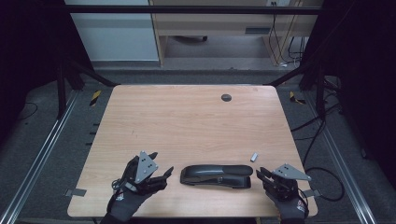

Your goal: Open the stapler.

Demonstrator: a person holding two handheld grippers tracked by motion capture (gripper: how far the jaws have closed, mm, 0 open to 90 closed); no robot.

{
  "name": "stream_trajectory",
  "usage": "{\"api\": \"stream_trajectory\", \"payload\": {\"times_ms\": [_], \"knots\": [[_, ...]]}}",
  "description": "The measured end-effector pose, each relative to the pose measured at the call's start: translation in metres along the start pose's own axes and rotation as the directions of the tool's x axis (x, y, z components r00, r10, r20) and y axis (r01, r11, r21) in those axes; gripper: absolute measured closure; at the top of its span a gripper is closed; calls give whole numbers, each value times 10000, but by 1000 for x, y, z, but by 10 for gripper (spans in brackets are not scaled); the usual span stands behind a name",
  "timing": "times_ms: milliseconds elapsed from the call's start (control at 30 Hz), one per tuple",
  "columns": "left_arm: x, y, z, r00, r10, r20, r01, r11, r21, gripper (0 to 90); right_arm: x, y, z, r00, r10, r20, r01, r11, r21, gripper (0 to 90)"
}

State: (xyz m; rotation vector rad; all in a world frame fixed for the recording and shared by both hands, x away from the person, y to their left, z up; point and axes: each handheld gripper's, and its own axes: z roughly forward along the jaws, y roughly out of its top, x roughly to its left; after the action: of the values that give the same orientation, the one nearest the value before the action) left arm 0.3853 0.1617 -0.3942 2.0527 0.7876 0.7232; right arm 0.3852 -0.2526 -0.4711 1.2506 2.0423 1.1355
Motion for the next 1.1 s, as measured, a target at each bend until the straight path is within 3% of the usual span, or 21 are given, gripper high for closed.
{"api": "stream_trajectory", "payload": {"times_ms": [200, 567, 900, 1100], "knots": [[-15, 14, 8, 9978, 657, -12, -657, 9978, 6, 302, 3, -1, 3, 9994, -118, -326, 124, 9997, 189, 797], [-40, 41, 28, 9866, 1624, 152, -1626, 9866, 98, 302, -2, -2, 4, 10000, -7, 40, 7, 10000, 98, 784], [-56, 55, 48, 9785, 2040, 319, -2049, 9783, 296, 303, -5, 0, 7, 9996, 36, 275, -36, 10000, -11, 798], [-66, 62, 54, 9700, 2401, 375, -2413, 9699, 315, 303, -7, 0, 8, 9994, 165, 294, -169, 9998, 135, 851]]}}
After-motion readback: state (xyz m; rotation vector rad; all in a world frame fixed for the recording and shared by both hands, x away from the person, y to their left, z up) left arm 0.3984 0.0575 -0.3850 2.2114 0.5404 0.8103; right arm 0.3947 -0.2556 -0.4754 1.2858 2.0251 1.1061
